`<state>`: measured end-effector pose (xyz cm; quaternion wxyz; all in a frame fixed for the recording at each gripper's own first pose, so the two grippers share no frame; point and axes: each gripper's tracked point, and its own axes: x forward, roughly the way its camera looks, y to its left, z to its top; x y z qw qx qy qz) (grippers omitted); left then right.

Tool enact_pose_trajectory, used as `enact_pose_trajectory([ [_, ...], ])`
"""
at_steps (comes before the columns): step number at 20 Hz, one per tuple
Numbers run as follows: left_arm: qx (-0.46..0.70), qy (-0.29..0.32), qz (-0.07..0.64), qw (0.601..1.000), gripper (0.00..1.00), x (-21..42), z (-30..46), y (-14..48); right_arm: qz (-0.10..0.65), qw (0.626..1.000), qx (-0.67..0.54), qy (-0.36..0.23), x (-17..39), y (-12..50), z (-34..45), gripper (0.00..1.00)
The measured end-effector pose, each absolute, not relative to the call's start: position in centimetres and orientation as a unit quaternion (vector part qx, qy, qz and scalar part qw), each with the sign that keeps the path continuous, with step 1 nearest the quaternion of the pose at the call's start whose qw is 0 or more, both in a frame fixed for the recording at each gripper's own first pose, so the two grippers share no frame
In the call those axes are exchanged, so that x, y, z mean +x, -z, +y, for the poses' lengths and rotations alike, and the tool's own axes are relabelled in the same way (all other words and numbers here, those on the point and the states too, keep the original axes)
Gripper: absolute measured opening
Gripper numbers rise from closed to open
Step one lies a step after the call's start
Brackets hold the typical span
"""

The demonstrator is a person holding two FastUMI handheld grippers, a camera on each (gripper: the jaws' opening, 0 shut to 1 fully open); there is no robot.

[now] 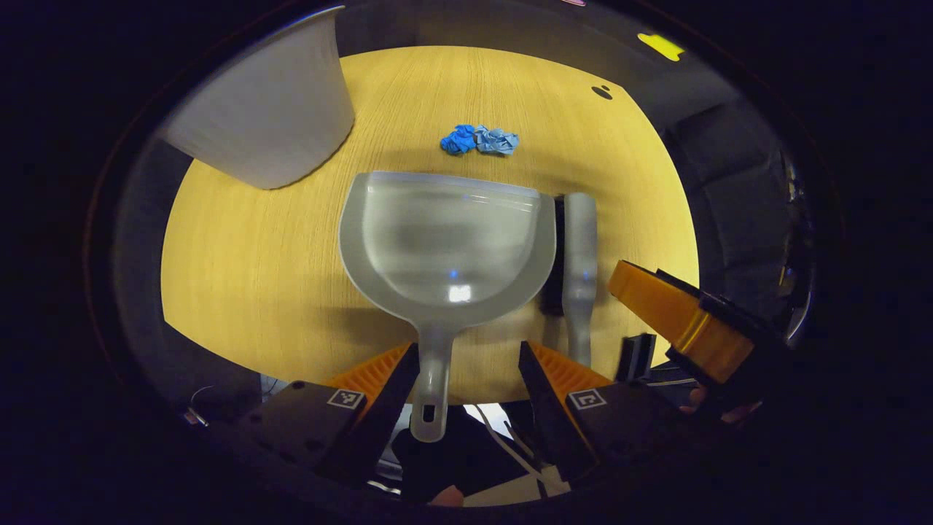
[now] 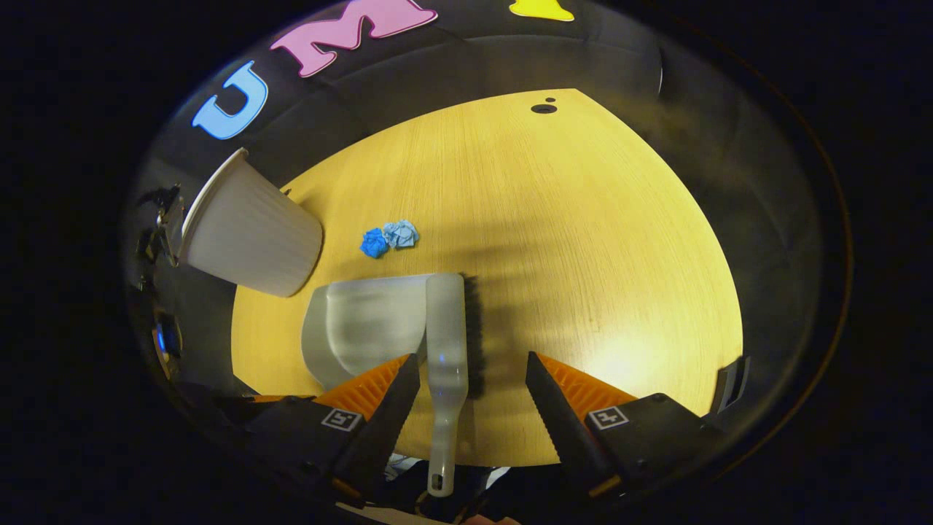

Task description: Pick up the small broom and dustpan from the desktop, sweep the trash into the dustpan with the broom, and then empty the trash into the garbage bin.

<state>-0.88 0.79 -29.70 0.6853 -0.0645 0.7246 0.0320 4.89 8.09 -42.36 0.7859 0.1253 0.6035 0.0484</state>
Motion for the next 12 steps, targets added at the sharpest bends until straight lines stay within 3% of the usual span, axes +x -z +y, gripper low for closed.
enact_pose_trajectory([
  [12,-0.064,0.002,0.734,0.676,0.84,-2.3,2.2,31.6,0.681,0.728,0.069,-0.034,-0.5,44.2,10.3,0.97],
])
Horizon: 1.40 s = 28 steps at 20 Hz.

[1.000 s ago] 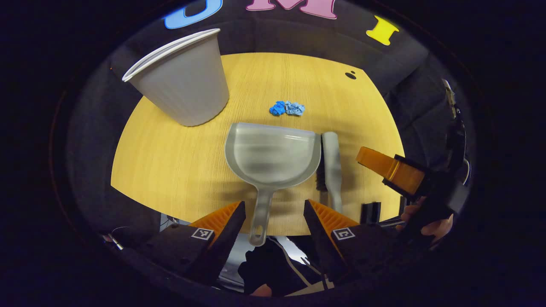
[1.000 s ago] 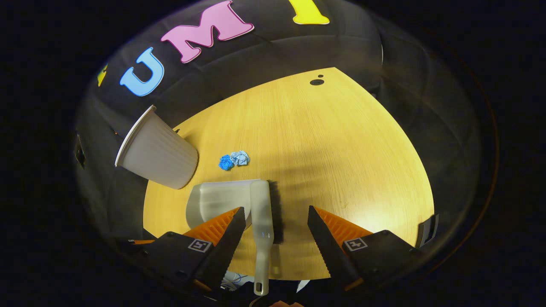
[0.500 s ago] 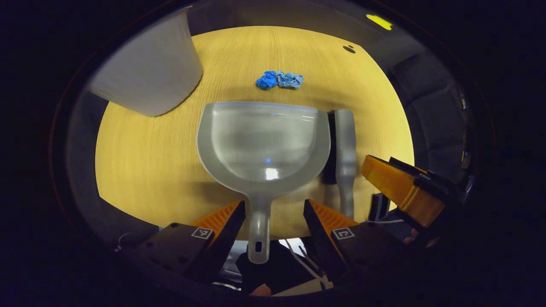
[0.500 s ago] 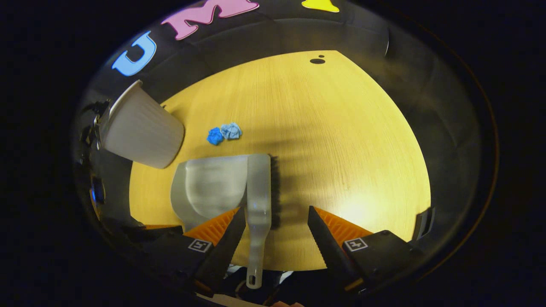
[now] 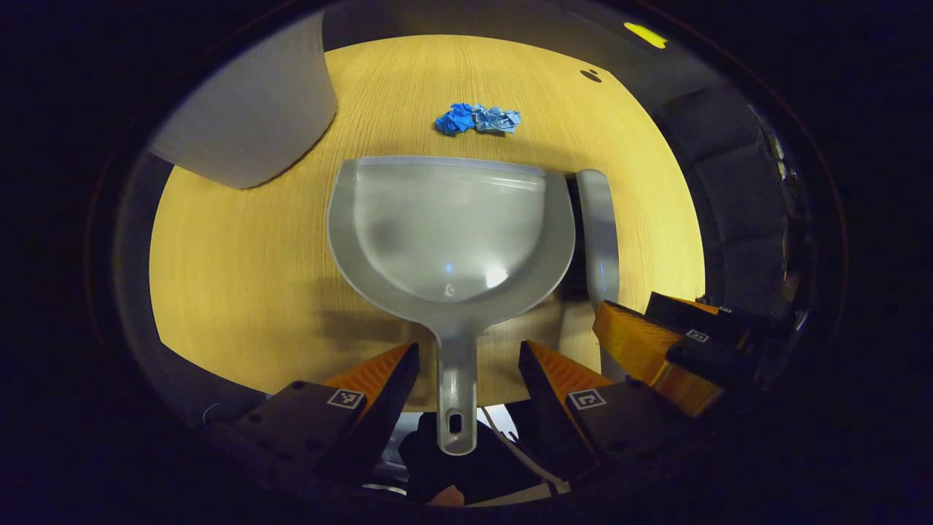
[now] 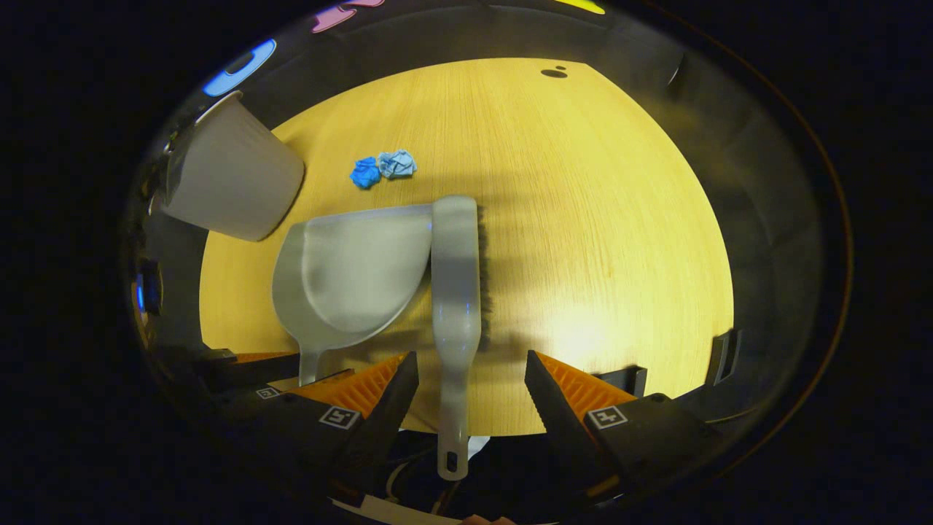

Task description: Pick up the small broom and dustpan from the desktop, sweep the trash into the dustpan with the broom, and then empty the trash into the garbage bin.

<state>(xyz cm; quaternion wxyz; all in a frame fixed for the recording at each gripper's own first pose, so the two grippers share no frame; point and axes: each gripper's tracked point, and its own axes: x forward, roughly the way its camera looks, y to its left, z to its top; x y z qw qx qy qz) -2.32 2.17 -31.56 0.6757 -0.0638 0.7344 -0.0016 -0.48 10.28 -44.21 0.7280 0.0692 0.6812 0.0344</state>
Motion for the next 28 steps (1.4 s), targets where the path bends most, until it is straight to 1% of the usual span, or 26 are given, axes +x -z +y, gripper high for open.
enact_pose_trajectory([
  [1,-0.067,0.001,0.734,0.675,0.84,-2.5,2.2,31.4,0.687,0.722,0.073,-0.035,-0.8,43.9,10.4,0.97],
  [3,-0.083,0.003,0.729,0.680,0.84,-2.6,1.8,31.3,0.680,0.729,0.070,-0.037,-0.5,43.7,10.4,0.97],
  [7,-0.076,0.006,0.724,0.686,0.84,-2.9,1.9,31.3,0.692,0.717,0.070,-0.045,-1.3,44.0,11.0,0.98],
  [10,-0.071,0.009,0.726,0.684,0.83,-2.9,2.1,31.9,0.703,0.707,0.074,-0.034,-1.4,45.0,10.9,0.97],
  [11,-0.073,0.010,0.728,0.682,0.83,-2.7,2.0,32.1,0.706,0.703,0.078,-0.030,-1.3,45.4,10.9,0.92],
  [13,-0.066,0.008,0.728,0.682,0.83,-2.1,2.1,32.7,0.711,0.699,0.072,-0.025,-1.2,46.0,10.7,0.91],
  [14,-0.058,0.006,0.729,0.682,0.83,-1.8,2.2,33.0,0.714,0.697,0.068,-0.023,-1.1,46.3,10.6,0.97],
  [18,-0.052,-0.004,0.729,0.682,0.83,-0.5,2.6,34.0,0.724,0.686,0.073,-0.008,-0.6,47.4,10.4,0.97],
  [19,-0.053,-0.006,0.731,0.680,0.83,-0.3,2.7,34.2,0.727,0.683,0.072,-0.005,-0.5,47.7,10.3,0.91],
  [20,-0.052,-0.006,0.733,0.679,0.83,-0.2,2.7,34.5,0.730,0.680,0.069,-0.003,-0.4,48.1,10.2,0.97],
  [21,-0.051,-0.007,0.733,0.678,0.83,-0.1,2.8,34.7,0.733,0.678,0.065,-0.003,-0.4,48.3,10.2,0.97],
  [22,-0.049,-0.007,0.734,0.677,0.83,-0.2,3.0,35.0,0.736,0.674,0.060,-0.005,-0.5,48.6,10.2,0.91],
  [23,-0.049,-0.008,0.736,0.675,0.83,-0.2,3.1,35.3,0.738,0.672,0.059,-0.006,-0.5,48.9,10.3,0.97],
  [24,-0.051,-0.010,0.738,0.673,0.83,-0.2,3.2,35.7,0.741,0.668,0.061,-0.005,-0.6,49.2,10.5,0.91],
  [25,-0.054,-0.015,0.739,0.671,0.83,-0.2,3.4,35.9,0.746,0.663,0.067,-0.003,-0.8,49.6,10.8,0.96],
  [26,-0.057,-0.021,0.739,0.671,0.83,-0.1,3.7,36.2,0.756,0.651,0.072,0.002,-1.3,49.9,11.1,0.95],
  [27,-0.059,-0.026,0.741,0.669,0.83,0.0,3.9,36.1,0.751,0.657,0.068,0.005,-0.7,50.0,11.1,0.94],
  [28,-0.063,-0.028,0.739,0.670,0.83,0.1,4.0,36.3,0.750,0.658,0.069,0.002,-0.4,50.0,11.4,0.87],
])
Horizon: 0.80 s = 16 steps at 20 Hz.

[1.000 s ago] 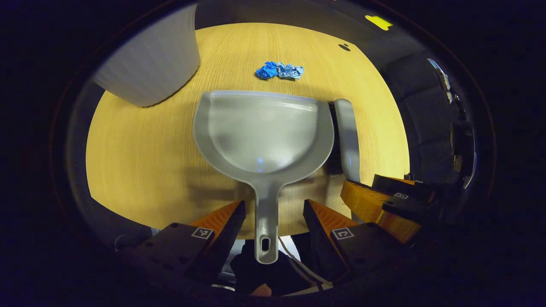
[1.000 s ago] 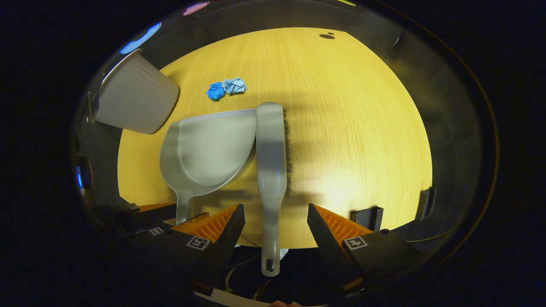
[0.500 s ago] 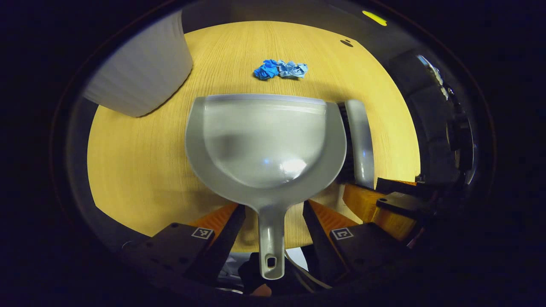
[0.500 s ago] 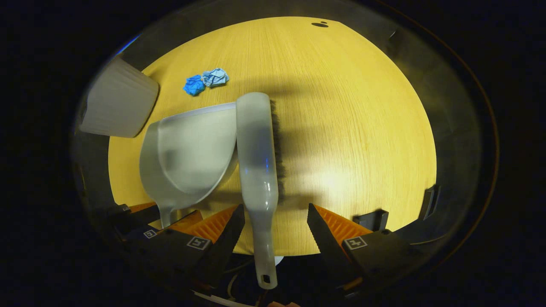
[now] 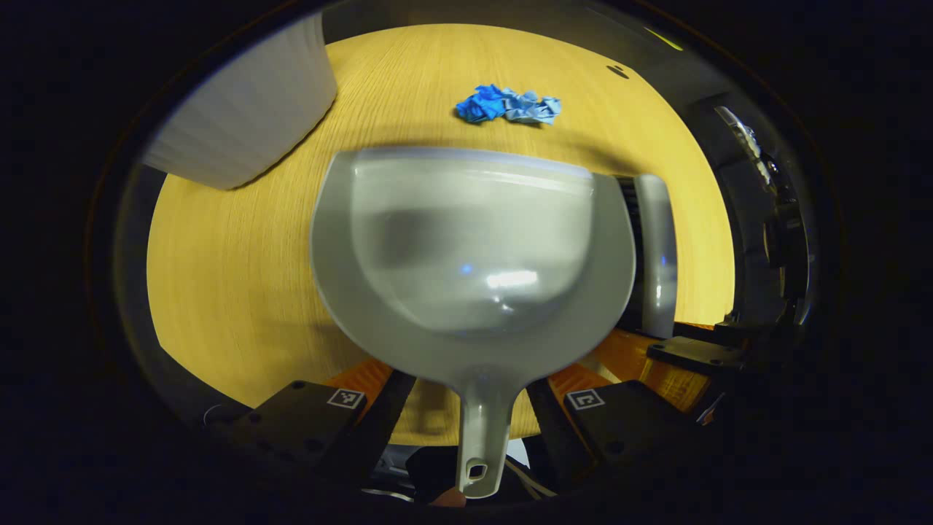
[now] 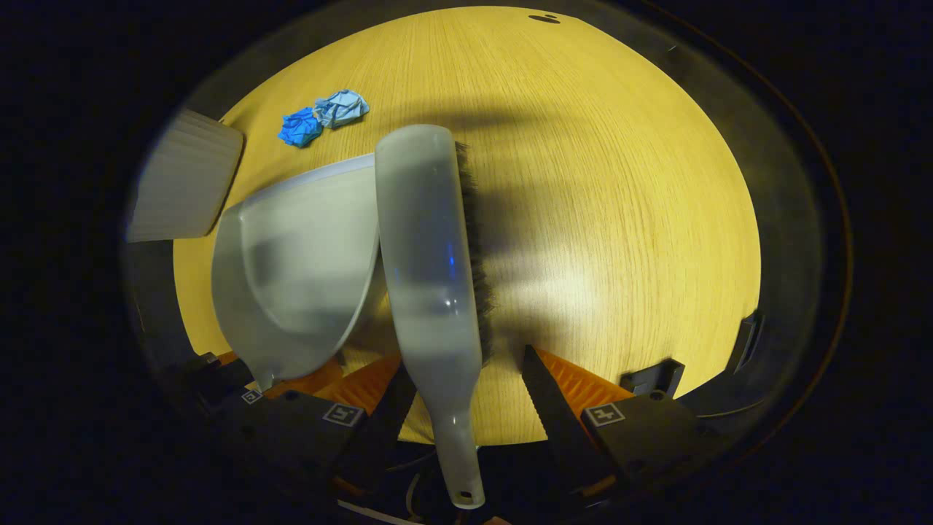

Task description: Pick up the small broom and dustpan from the desktop, sweep the trash into the dustpan with the broom, and then empty the trash into the garbage bin.

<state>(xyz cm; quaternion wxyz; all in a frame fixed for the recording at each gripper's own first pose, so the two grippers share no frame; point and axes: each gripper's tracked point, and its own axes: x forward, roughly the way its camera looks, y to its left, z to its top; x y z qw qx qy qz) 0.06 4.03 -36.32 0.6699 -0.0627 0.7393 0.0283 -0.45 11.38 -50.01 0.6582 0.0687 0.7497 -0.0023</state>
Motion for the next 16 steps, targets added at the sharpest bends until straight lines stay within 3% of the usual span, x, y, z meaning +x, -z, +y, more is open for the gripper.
enact_pose_trajectory([
  [2,-0.056,-0.033,0.734,0.676,0.81,0.9,4.4,36.3,0.759,0.648,0.065,0.008,-0.3,50.2,11.2,0.86],
  [3,-0.052,-0.037,0.737,0.672,0.81,1.0,4.5,36.4,0.763,0.644,0.061,0.011,-0.3,50.2,11.0,0.75],
  [5,-0.048,-0.059,0.739,0.670,0.80,1.0,4.5,36.6,0.769,0.637,0.056,0.019,-0.4,50.2,10.4,0.64],
  [7,-0.035,-0.066,0.740,0.668,0.72,1.0,4.8,36.8,0.765,0.641,0.055,0.017,-0.3,50.2,10.3,0.44],
  [9,-0.020,-0.051,0.733,0.678,0.64,0.9,4.8,36.8,0.758,0.650,0.050,0.005,-0.4,50.2,10.3,0.50],
  [10,-0.017,-0.049,0.728,0.684,0.46,1.1,4.8,36.6,0.754,0.655,0.047,0.000,-0.5,50.1,10.4,0.50],
  [11,-0.008,-0.040,0.725,0.687,0.35,1.0,4.9,36.3,0.749,0.661,0.041,-0.004,-0.4,50.2,10.4,0.45],
  [13,0.000,-0.030,0.725,0.688,0.29,0.7,5.1,36.6,0.745,0.666,0.029,-0.017,-0.6,50.1,10.4,0.55],
  [15,0.007,-0.022,0.721,0.693,0.31,0.7,5.1,36.8,0.744,0.667,0.022,-0.027,-0.6,50.1,10.1,0.53],
  [16,0.015,-0.014,0.721,0.693,0.31,0.7,5.2,36.7,0.744,0.668,0.022,-0.030,-0.6,50.2,9.8,0.43],
])
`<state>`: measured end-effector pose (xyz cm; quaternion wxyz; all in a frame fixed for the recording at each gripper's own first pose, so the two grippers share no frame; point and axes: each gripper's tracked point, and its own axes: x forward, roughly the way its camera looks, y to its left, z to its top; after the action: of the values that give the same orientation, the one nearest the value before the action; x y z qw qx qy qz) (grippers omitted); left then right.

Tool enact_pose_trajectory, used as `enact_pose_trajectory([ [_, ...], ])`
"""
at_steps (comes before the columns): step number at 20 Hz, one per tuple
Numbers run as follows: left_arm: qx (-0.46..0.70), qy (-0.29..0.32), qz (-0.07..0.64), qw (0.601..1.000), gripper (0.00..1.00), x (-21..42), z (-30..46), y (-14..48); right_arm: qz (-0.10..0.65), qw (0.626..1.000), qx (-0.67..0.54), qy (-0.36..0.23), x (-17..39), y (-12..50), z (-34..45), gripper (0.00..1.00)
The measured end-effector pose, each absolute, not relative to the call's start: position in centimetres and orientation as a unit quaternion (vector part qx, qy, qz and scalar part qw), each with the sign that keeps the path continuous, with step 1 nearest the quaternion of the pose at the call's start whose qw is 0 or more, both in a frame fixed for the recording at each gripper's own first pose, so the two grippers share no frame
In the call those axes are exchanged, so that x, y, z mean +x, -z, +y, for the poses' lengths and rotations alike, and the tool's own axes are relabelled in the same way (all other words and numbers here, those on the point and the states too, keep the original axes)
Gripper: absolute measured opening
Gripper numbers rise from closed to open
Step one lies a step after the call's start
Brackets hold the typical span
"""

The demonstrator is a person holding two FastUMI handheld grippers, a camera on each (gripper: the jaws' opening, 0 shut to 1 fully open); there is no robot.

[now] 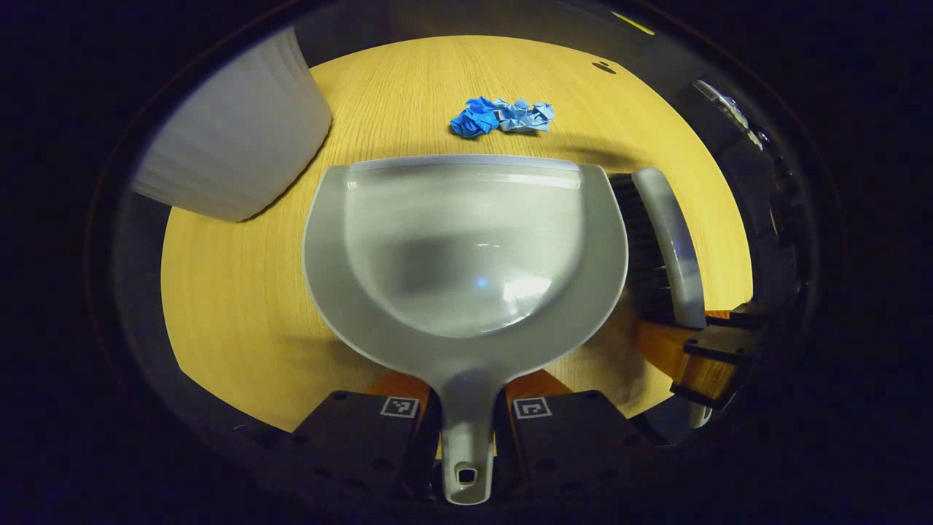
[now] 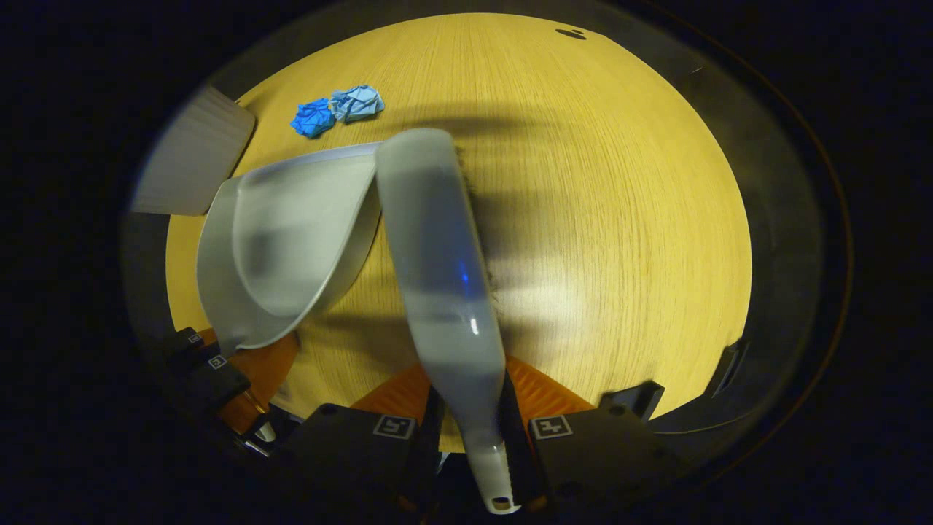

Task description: Pick up the small broom and dustpan from the desktop, sweep the trash into the dustpan with the broom, and then empty the trash into the garbage bin.

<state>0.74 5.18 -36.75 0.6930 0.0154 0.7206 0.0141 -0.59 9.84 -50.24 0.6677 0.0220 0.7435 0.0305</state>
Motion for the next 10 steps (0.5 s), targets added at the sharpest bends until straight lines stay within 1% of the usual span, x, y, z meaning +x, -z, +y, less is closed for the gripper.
enact_pose_trajectory([
  [1,0.024,-0.004,0.721,0.692,0.30,0.7,5.2,36.8,0.744,0.666,0.032,-0.030,-0.6,50.1,9.8,0.36],
  [2,0.032,0.008,0.722,0.691,0.29,0.7,5.3,36.7,0.744,0.667,0.037,-0.031,-0.5,50.2,9.7,0.24],
  [4,0.040,0.032,0.721,0.691,0.28,0.6,5.5,36.6,0.743,0.668,0.036,-0.033,-0.6,50.2,9.7,0.25],
  [6,0.038,0.040,0.721,0.691,0.28,0.4,5.8,36.7,0.739,0.672,0.026,-0.026,-0.6,50.0,9.7,0.25],
  [7,0.042,0.043,0.721,0.690,0.28,0.2,6.0,36.6,0.735,0.678,0.029,-0.021,-0.6,50.0,9.8,0.22],
  [10,0.042,0.069,0.716,0.693,0.26,-0.3,6.4,35.8,0.709,0.704,0.039,-0.017,0.4,48.4,9.2,0.22],
])
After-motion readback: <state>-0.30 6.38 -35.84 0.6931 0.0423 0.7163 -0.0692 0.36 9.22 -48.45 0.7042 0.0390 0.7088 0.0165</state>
